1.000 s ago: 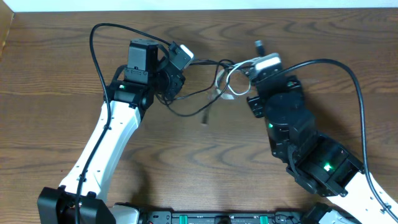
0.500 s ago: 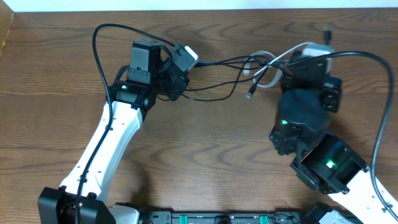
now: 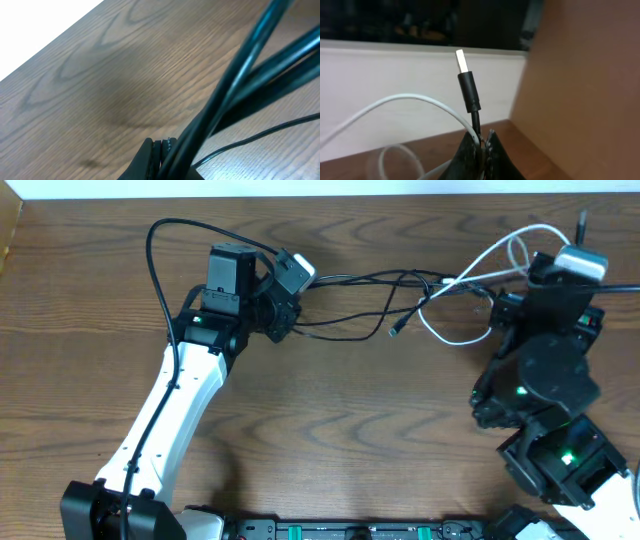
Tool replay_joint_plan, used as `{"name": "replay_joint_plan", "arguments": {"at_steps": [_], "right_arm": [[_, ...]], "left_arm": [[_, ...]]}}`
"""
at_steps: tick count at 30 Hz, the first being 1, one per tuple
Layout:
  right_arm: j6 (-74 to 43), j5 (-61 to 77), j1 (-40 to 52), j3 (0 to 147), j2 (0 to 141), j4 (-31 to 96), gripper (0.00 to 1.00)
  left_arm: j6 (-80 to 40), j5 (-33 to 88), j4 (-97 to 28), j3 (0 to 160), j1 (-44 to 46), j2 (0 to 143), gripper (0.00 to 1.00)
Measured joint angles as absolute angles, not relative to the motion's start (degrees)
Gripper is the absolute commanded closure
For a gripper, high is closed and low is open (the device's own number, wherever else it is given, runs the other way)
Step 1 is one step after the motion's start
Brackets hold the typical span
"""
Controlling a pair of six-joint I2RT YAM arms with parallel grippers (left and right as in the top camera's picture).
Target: Untangle cables
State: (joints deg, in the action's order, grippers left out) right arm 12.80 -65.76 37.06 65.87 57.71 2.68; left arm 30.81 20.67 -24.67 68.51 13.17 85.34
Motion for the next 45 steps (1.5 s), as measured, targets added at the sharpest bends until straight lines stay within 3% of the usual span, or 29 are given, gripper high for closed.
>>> {"name": "replay_joint_plan", "arguments": {"at_steps": [7,12,23,34,45], "right_arm": [[12.29,-40.45,26.39,65.87,57.98,-2.5,0.99],[11.68,-33.3,19.97,65.87,59.16,-6.72,0.99],[11.46,-35.94,2.33,66.32,58.22,-8.88,0.99],[12.95,-39.31,-0.99,66.48,59.0,-8.47,0.99],[16.16,-47.79,-15.99,66.5,60.49,-10.41,0.99]], "left_arm": [[30.2,19.38,-25.08,68.51,12.84,85.34,0.93],[30.17,18.87,-25.26,68.51,12.8,85.34,0.93],[30.2,16.73,-25.82,68.51,11.81,85.38,0.93],[30.22,16.36,-25.93,68.51,11.84,85.38,0.93],[30.22,16.4,-25.96,68.51,11.84,85.38,0.93]]}}
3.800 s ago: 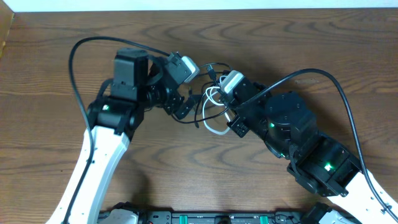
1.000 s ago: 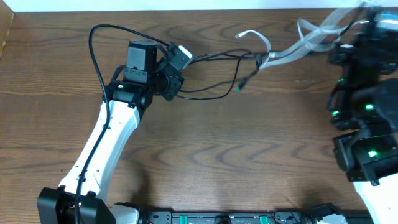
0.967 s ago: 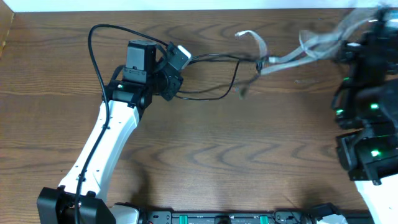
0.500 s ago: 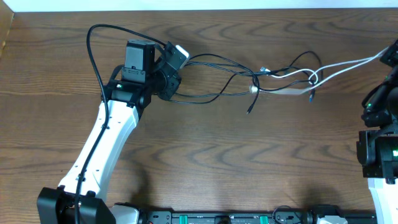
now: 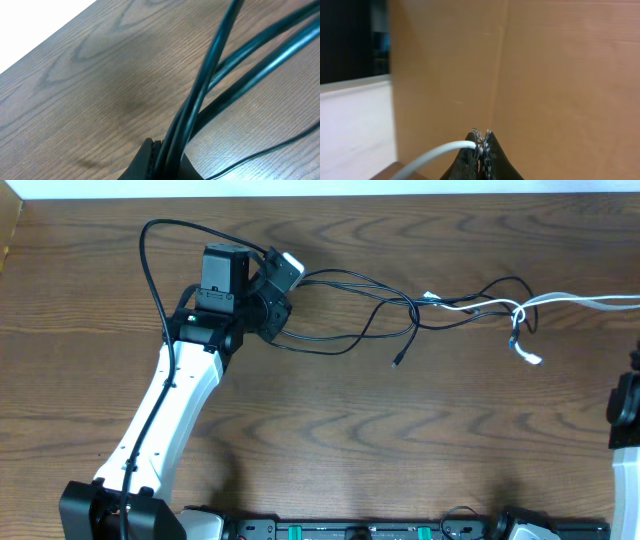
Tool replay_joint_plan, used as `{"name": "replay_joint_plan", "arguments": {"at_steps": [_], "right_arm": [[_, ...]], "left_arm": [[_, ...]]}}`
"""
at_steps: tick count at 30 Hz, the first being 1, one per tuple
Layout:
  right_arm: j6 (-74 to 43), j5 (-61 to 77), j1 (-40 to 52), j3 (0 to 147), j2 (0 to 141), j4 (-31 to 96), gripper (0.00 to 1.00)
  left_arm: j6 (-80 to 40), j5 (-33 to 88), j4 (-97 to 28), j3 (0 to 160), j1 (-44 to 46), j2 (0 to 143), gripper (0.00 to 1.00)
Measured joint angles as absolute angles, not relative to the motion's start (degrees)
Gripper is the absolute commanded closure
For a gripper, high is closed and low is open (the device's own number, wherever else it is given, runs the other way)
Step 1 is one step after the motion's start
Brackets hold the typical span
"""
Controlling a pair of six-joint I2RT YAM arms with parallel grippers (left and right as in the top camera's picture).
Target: Untangle cables
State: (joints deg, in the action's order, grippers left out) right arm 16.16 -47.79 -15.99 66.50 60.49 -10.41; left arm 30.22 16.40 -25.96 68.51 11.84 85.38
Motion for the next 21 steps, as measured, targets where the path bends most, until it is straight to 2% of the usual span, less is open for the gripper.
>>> {"name": "replay_joint_plan", "arguments": {"at_steps": [5,10,21], "right_arm": [[16.12,-46.06,-17.61,66.59,60.49,-6.74,0.99],[14.04,-38.24,-16.78,66.76,60.49,2.26,0.99],[9.54,3.49,-6.26,66.83,61.52,17.89,0.99]], "left_arm": [[30.22,16.4,-25.93,68.51,11.84,85.38,0.93],[30.22,17.12,-25.96,68.51,11.84,85.38,0.93],[30.22,22.57,-25.19,68.51,11.81,85.41,0.93]]}}
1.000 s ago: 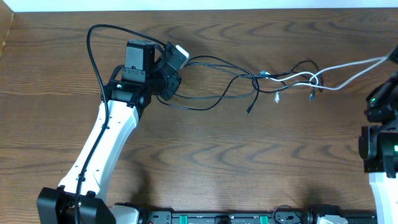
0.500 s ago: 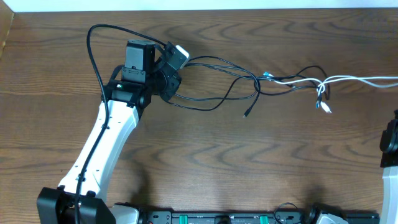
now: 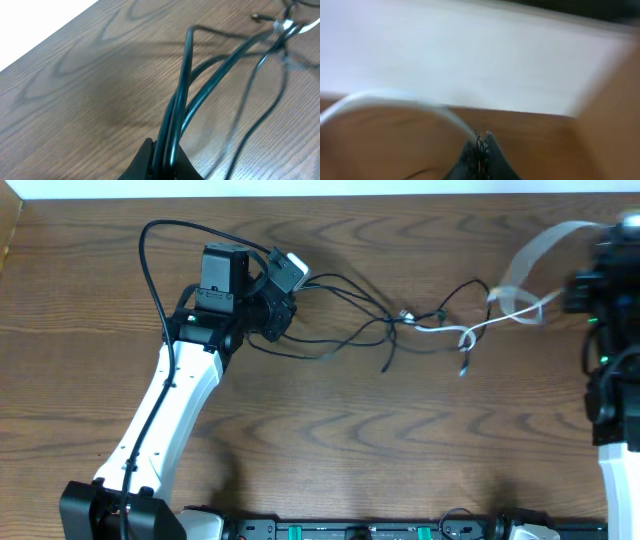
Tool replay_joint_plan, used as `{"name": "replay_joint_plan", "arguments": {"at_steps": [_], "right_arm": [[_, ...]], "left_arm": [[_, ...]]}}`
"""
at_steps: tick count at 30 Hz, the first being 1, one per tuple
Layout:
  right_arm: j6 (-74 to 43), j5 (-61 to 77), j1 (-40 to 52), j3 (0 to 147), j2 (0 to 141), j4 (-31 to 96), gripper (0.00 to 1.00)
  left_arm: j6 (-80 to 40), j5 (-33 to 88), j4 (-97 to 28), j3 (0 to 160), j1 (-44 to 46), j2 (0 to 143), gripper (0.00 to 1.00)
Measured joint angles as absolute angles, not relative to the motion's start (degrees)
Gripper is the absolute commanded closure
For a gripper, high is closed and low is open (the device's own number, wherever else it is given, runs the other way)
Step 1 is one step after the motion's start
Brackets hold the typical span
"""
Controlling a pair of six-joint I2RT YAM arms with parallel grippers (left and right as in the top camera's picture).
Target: Untangle cables
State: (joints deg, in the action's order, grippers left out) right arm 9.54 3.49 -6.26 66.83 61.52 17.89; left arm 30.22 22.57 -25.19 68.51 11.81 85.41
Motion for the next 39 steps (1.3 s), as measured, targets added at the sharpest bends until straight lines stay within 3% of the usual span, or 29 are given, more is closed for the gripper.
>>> {"name": "replay_joint_plan", "arguments": {"at_steps": [10,11,12,15,16,24,28,33,39], "right_arm": [[12.01,29.85,5.5,66.98,65.28,31.11,0.99],[12.4,30.72,5.89,67.02,65.84,33.26,0.93],[12.8,31.4,6.35,67.05,66.63,35.9,0.83],[14.15,32.51,8.08,67.05,69.38,43.55,0.17],[14.33,32.64,8.8,67.07,70.3,45.56,0.01],[15.16,29.63,15.22,67.07,73.1,57.3,0.01],[11.66,19.49,16.45,67.02,73.12,58.5,0.31],[3.81,9.04,16.43,65.01,73.54,55.13,0.33],[-0.99,5.76,16.43,55.59,77.03,45.01,0.46]], "left_arm": [[30.22,22.57,-25.19,68.51,11.81,85.41,0.93],[30.22,22.57,-25.19,68.51,11.81,85.41,0.93],[30.22,22.57,-25.19,68.51,11.81,85.41,0.93],[30.22,22.59,-25.23,68.51,11.81,85.41,0.93],[30.22,22.59,-25.26,68.51,11.81,85.41,0.93],[30.22,22.57,-25.26,68.51,11.81,85.41,0.93],[30.22,22.59,-25.28,68.51,11.81,85.41,0.93],[30.22,22.57,-25.3,68.51,11.81,85.41,0.93],[30.2,22.57,-25.36,68.51,11.81,85.41,0.93]]}}
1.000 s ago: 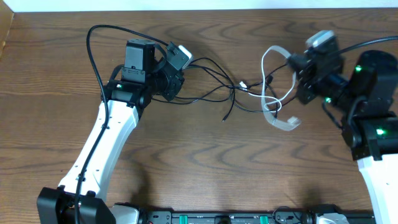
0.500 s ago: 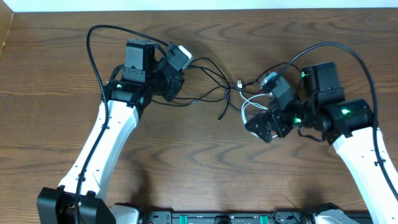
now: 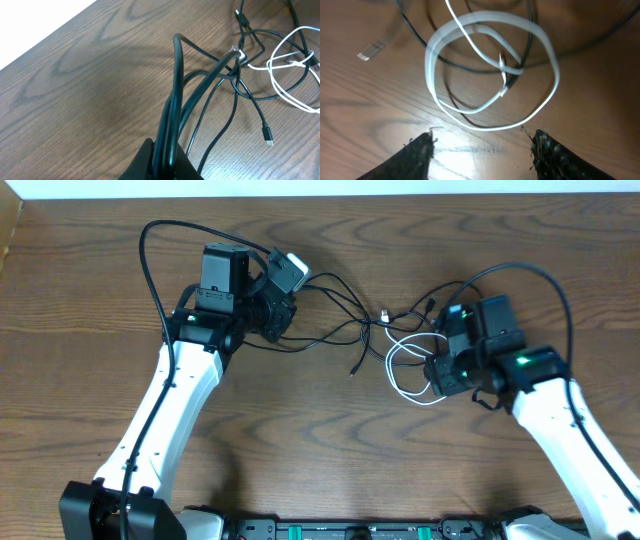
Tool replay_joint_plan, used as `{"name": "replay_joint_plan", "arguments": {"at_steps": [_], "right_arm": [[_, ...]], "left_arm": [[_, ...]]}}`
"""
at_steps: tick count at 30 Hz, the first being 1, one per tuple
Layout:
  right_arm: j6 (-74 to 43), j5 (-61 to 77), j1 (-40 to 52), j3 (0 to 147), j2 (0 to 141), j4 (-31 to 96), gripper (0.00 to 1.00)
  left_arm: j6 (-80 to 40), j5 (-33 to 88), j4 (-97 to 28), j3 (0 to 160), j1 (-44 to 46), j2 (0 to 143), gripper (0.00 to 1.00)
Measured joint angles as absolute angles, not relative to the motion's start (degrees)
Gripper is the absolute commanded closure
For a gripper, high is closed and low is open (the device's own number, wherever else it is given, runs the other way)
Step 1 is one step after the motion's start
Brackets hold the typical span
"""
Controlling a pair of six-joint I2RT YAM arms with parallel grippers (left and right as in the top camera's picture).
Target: Untangle cables
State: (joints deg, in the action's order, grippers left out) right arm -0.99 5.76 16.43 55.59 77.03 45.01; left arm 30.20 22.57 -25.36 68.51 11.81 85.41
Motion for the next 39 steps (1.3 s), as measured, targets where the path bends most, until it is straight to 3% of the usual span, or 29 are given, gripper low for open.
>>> {"name": "replay_joint_plan", "arguments": {"at_steps": [5,10,17,27,39], "right_arm": [[-2.15,6.2,16.43,50.43,80.64,34.0,0.68],[-2.61,6.72,16.43,50.11,83.07,27.73,0.71],[-3.01,7.31,16.43,50.11,89.27,22.2,0.69],[0.67,7.7,16.43,50.09,92.95,18.31,0.56],[2.57,7.66,16.43,50.09,92.95,17.98,0.55]], "left_arm": [[30.2,22.57,-25.41,68.51,11.81,85.41,0.93],[30.2,22.57,-25.5,68.51,11.81,85.41,0.93],[30.17,22.59,-25.52,68.51,11.81,85.41,0.93],[30.17,22.57,-25.52,68.51,11.81,85.41,0.93],[30.17,22.57,-25.5,68.51,11.81,85.41,0.93]]}}
